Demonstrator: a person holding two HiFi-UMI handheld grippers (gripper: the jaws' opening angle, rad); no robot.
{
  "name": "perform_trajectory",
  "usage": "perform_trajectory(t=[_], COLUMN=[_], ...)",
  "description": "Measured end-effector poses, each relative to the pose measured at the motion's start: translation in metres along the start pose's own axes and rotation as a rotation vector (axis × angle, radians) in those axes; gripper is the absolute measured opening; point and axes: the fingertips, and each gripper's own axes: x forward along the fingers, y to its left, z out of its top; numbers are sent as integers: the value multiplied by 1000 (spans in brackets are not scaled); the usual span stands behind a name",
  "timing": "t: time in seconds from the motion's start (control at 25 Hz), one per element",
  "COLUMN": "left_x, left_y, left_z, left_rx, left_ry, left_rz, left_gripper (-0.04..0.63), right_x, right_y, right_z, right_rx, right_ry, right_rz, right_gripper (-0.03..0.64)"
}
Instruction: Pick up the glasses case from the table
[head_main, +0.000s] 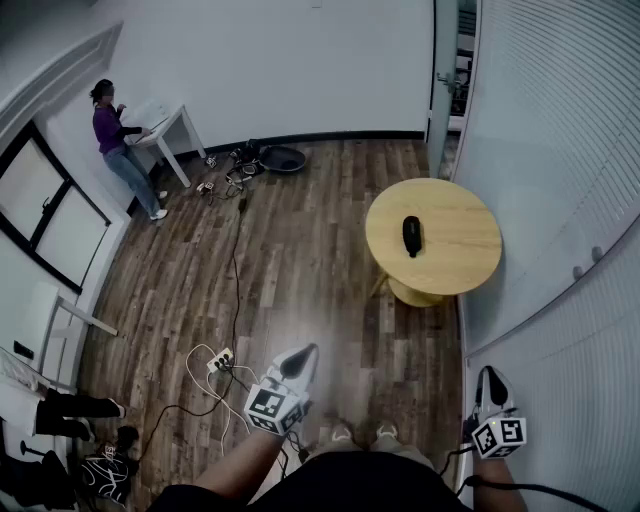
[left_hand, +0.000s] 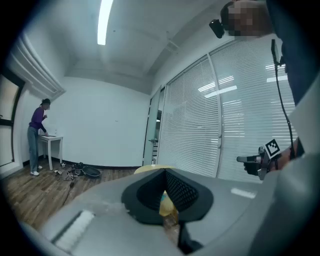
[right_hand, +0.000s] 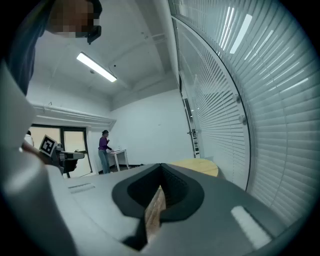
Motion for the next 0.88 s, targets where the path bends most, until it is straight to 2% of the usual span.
perform_trajectory(t=[0.32, 0.48, 0.6, 0.88], left_x=[10, 20, 31, 58], left_y=[-4, -10, -11, -15], left_z=[10, 15, 16, 19], left_rx=[-5, 20, 42, 60], left_ry=[-14, -19, -21, -40], left_rz=[-21, -24, -9, 43], left_gripper=[3, 3, 3, 3], right_x=[10, 17, 26, 49], right_y=[-2, -10, -17, -41], right_z=[17, 19, 16, 19], right_rx=[-18, -29, -57, -119], right_ry=[-17, 2, 44, 54], right_rz=[16, 10, -1, 17], right_gripper=[6, 8, 8, 8])
